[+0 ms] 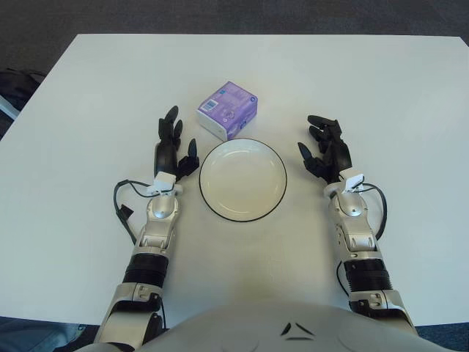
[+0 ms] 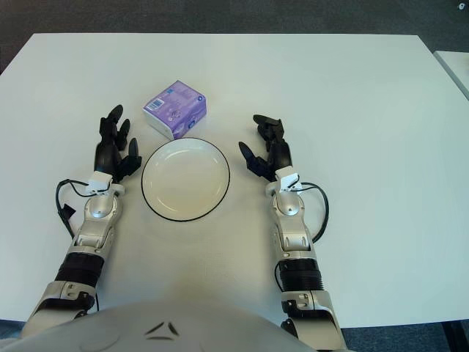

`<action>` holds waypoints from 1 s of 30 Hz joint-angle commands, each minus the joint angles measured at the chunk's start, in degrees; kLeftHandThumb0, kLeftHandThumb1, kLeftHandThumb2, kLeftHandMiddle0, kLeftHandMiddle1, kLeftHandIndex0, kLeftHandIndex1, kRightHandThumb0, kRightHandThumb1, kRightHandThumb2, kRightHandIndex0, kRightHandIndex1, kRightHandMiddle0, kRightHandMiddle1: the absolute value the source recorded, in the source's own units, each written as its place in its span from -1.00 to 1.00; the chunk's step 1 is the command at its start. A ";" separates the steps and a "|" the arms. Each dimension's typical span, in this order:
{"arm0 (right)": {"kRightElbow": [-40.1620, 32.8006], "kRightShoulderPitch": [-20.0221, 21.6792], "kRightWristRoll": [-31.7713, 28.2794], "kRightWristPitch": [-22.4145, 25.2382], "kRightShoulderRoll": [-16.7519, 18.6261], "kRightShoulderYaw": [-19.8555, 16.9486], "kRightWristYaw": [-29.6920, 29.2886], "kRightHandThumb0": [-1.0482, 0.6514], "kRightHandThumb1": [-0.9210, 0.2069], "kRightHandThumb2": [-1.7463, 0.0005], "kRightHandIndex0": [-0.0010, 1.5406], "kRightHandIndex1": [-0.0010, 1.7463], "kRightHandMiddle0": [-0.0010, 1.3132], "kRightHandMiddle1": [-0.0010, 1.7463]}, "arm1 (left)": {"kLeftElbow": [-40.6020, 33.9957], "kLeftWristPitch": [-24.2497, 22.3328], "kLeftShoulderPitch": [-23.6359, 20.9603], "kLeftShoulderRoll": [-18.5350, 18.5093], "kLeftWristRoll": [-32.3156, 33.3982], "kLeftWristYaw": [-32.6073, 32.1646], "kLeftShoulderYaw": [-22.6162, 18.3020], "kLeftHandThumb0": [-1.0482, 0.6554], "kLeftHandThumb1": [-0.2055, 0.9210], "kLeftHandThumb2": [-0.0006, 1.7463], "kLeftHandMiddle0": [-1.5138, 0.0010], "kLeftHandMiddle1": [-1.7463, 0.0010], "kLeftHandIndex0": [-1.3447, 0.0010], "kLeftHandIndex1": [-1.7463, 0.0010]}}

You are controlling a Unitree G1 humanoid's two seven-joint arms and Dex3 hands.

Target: Put the tissue paper into the plate.

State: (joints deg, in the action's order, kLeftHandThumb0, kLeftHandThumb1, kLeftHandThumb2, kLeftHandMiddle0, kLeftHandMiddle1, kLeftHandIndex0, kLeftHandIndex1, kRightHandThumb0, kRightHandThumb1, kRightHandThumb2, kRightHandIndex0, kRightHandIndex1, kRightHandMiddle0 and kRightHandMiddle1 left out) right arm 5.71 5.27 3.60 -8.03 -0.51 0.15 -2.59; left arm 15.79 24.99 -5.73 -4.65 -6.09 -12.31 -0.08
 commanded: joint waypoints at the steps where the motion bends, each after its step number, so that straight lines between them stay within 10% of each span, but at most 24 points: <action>1: 3.62 -4.24 -0.03 4.28 0.50 0.36 0.02 -0.42 -0.84 0.53 -0.37 -0.37 -0.99 0.09 | 7.63 -2.38 9.70 1.51 -1.38 0.35 1.26 -0.53 1.00 -0.19 0.57 1.00 1.00 0.36; 18: 3.44 -4.45 -0.02 4.39 0.61 0.60 0.01 -0.44 -0.84 0.53 -0.37 -0.38 -0.99 0.10 | -2.32 -5.39 12.89 0.61 -1.63 0.59 0.75 -0.55 1.00 -0.18 0.56 0.99 1.00 0.30; 30: 4.06 -4.06 0.36 4.51 0.57 0.75 -0.34 -0.43 -0.84 0.53 -0.38 -0.38 -1.00 0.09 | -32.27 -28.19 17.30 -3.50 -5.89 5.61 -3.03 -0.68 1.00 -0.12 0.56 0.98 1.00 0.30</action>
State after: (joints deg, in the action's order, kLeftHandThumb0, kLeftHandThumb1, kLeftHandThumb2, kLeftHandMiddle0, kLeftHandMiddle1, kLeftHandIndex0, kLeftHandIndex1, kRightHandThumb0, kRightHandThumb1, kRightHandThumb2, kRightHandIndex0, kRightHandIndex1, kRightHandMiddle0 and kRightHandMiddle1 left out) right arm 5.56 5.45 3.66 -8.03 -0.33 0.38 -3.01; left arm -9.73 6.90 9.27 -5.41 -10.78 -10.07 -0.87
